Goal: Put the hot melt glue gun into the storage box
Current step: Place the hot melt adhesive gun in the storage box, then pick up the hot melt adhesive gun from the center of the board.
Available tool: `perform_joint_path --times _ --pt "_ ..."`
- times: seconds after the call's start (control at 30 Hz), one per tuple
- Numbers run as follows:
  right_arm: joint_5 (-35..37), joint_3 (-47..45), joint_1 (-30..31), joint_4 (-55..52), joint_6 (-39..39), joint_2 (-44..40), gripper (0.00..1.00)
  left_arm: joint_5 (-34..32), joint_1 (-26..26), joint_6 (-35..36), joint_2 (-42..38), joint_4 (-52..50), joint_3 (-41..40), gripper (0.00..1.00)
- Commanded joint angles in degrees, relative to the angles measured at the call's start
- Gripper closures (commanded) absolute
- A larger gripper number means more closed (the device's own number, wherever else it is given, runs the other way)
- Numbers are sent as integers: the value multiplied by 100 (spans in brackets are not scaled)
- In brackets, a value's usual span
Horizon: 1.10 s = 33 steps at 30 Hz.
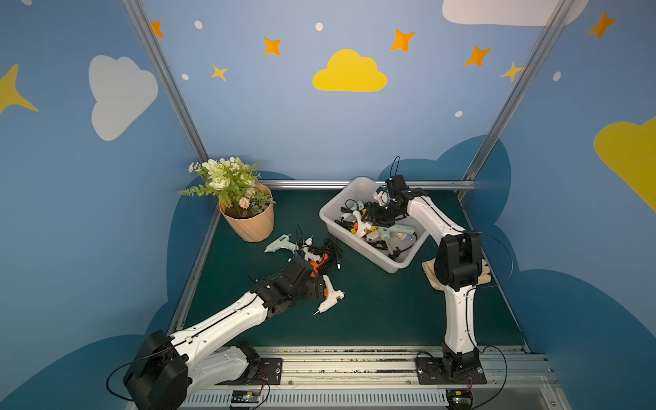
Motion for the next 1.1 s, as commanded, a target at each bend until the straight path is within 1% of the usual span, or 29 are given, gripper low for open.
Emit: perform_joint_path --times 0.0,0.2,0.37,0.47,0.6,0.73,0.9,1.07 --pt "484 -518 72 42 17 -801 38 177 -1 -440 306 38 251 14" --pt "1065 -1980 81 752 294 -2055 31 109 -88 -619 1223 -23 841 19" --pt "1516 -3099 59 1260 590 -3078 19 -215 -262 -782 2061 -391 1513 24" --pt "1680 -3563 46 1447 679 -3607 14 -380 -354 -1001 2555 -738 1900 26" --pt "1748 -3957 44 1582 743 -4165 10 -620 -440 -1350 3096 -1162 2328 28" --pt "1679 -4217 53 1649 759 -4558 8 -589 -458 -1483 3543 -1363 2636 31" --pt "1695 -4397 53 1615 764 -4829 7 -564 -465 -1590 3892 -1355 2804 39" --pt "1679 -4537 53 1631 786 -5002 7 -731 -469 -1680 4198 -1565 2995 47"
